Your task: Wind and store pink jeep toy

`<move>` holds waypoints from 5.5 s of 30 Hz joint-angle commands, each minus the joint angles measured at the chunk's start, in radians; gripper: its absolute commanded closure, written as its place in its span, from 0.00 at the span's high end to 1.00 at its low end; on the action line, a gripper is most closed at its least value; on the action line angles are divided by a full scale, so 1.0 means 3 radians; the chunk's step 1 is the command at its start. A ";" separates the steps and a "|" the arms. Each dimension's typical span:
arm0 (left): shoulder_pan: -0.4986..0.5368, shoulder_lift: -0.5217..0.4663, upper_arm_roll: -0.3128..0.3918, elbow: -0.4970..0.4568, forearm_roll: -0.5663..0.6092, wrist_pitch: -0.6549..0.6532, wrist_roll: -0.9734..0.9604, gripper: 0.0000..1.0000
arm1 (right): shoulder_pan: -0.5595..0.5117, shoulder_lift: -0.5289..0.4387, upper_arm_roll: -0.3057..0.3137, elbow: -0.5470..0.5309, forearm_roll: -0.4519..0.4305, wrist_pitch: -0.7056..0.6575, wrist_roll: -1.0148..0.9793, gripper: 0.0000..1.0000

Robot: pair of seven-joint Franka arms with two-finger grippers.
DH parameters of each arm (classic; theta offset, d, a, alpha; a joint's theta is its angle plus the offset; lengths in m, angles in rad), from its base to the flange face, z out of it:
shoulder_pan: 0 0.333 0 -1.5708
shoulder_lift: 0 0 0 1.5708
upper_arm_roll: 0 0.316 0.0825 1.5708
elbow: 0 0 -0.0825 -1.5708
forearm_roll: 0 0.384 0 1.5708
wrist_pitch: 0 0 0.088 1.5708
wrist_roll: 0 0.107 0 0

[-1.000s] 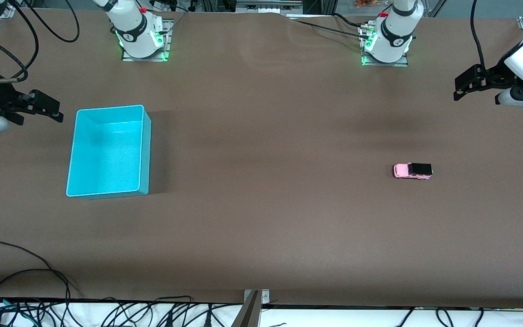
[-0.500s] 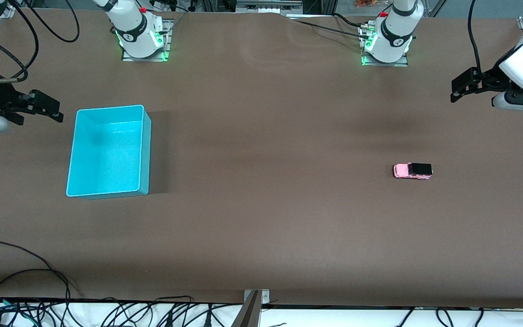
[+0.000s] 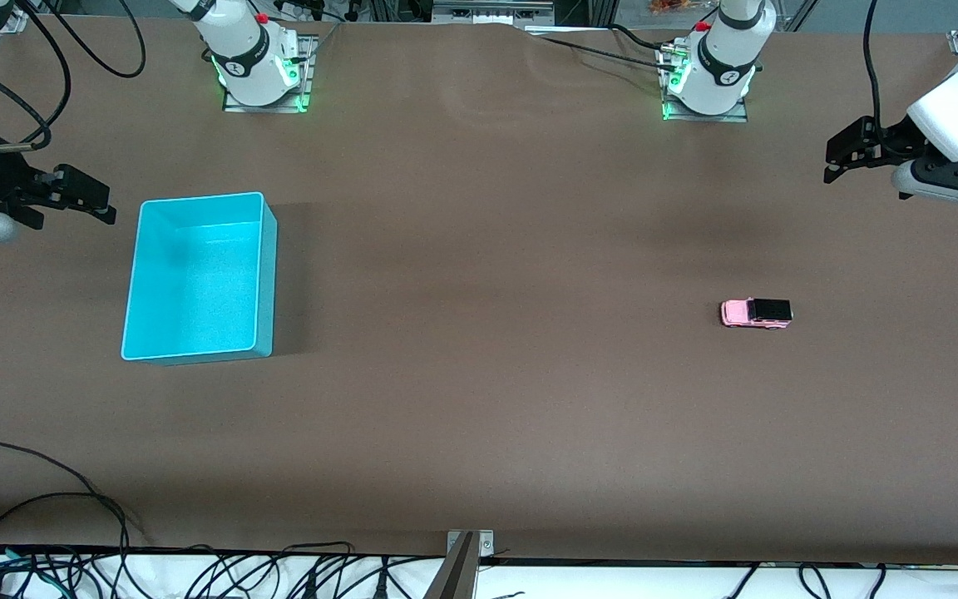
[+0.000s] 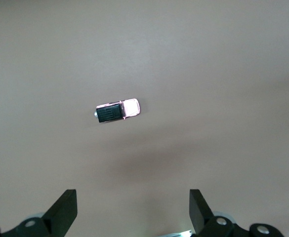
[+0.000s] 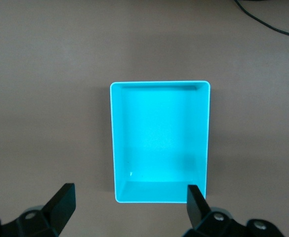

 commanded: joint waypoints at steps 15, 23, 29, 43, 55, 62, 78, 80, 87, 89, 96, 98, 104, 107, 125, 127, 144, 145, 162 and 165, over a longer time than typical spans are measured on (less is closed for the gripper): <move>0.0053 0.0281 0.0039 0.0083 -0.0028 0.0117 0.1250 1.00 | -0.0003 0.0031 -0.0008 0.0115 0.0036 -0.0093 0.0006 1.00; 0.0053 0.0424 0.0049 0.0083 0.0007 0.0117 0.1757 1.00 | -0.0003 0.0031 -0.0008 0.0115 0.0036 -0.0093 0.0006 1.00; 0.0018 0.0511 0.0034 0.0083 0.0385 0.0117 0.2048 1.00 | -0.0003 0.0031 -0.0008 0.0115 0.0036 -0.0099 0.0006 1.00; 0.0058 0.0761 0.0034 0.0078 0.0427 0.0373 0.3014 1.00 | -0.0003 0.0031 -0.0008 0.0116 0.0031 -0.0099 0.0006 1.00; 0.0156 0.1176 0.0039 -0.0044 0.0416 0.1032 0.3951 1.00 | -0.0003 0.0031 -0.0008 0.0121 0.0031 -0.0099 0.0006 1.00; 0.0161 0.1452 0.0034 -0.0192 0.0416 0.1380 0.4390 1.00 | -0.0003 0.0031 -0.0008 0.0121 0.0031 -0.0094 0.0006 1.00; 0.0268 0.1590 0.0034 -0.0985 0.0432 0.2393 0.4836 1.00 | -0.0003 0.0031 -0.0008 0.0121 0.0031 -0.0094 0.0006 1.00; 0.0273 0.1590 0.0034 -0.1021 0.0432 0.2393 0.4836 1.00 | -0.0003 0.0031 -0.0008 0.0121 0.0031 -0.0099 0.0006 1.00; 0.0360 0.1570 0.0034 -0.1169 0.0432 0.2418 0.5009 1.00 | -0.0003 0.0031 -0.0008 0.0116 0.0031 -0.0093 0.0006 1.00; 0.0416 0.1570 0.0029 -0.1215 0.0437 0.2490 0.5070 1.00 | -0.0003 0.0031 -0.0008 0.0121 0.0031 -0.0094 0.0006 1.00; 0.0432 0.1564 0.0029 -0.1369 0.0437 0.2715 0.5142 1.00 | -0.0003 0.0031 -0.0008 0.0121 0.0031 -0.0099 0.0006 1.00; 0.0432 0.1564 0.0024 -0.1409 0.0432 0.2745 0.5142 1.00 | -0.0003 0.0031 -0.0008 0.0121 0.0031 -0.0099 0.0006 1.00; 0.0442 0.1570 0.0024 -0.1563 0.0432 0.2986 0.5142 1.00 | -0.0003 0.0031 -0.0008 0.0121 0.0031 -0.0093 0.0006 1.00; 0.0442 0.1570 0.0024 -0.1624 0.0432 0.3098 0.5142 1.00 | -0.0003 0.0031 -0.0008 0.0121 0.0031 -0.0094 0.0006 1.00; 0.0386 0.1585 0.0013 -0.1619 0.0452 0.3124 0.5240 0.06 | -0.0003 0.0031 -0.0008 0.0121 0.0031 -0.0093 0.0006 1.00; 0.0386 0.1590 0.0013 -0.1619 0.0452 0.3124 0.5234 0.05 | -0.0003 0.0031 -0.0008 0.0121 0.0031 -0.0093 0.0006 1.00; 0.0457 0.1784 0.0039 -0.1584 0.0452 0.3124 0.5239 0.07 | -0.0003 0.0031 -0.0008 0.0121 0.0031 -0.0099 0.0006 1.00; 0.0493 0.1784 0.0039 -0.1573 0.0457 0.3119 0.5240 0.07 | -0.0003 0.0031 -0.0008 0.0121 0.0031 -0.0099 0.0006 1.00; 0.1265 0.2168 0.0049 -0.1210 0.0580 0.3098 0.5930 0.07 | -0.0003 0.0031 -0.0008 0.0121 0.0031 -0.0099 0.0006 1.00; 0.1388 0.2234 0.0054 -0.1113 0.0580 0.3098 0.6083 0.06 | -0.0003 0.0031 -0.0008 0.0121 0.0031 -0.0093 0.0006 1.00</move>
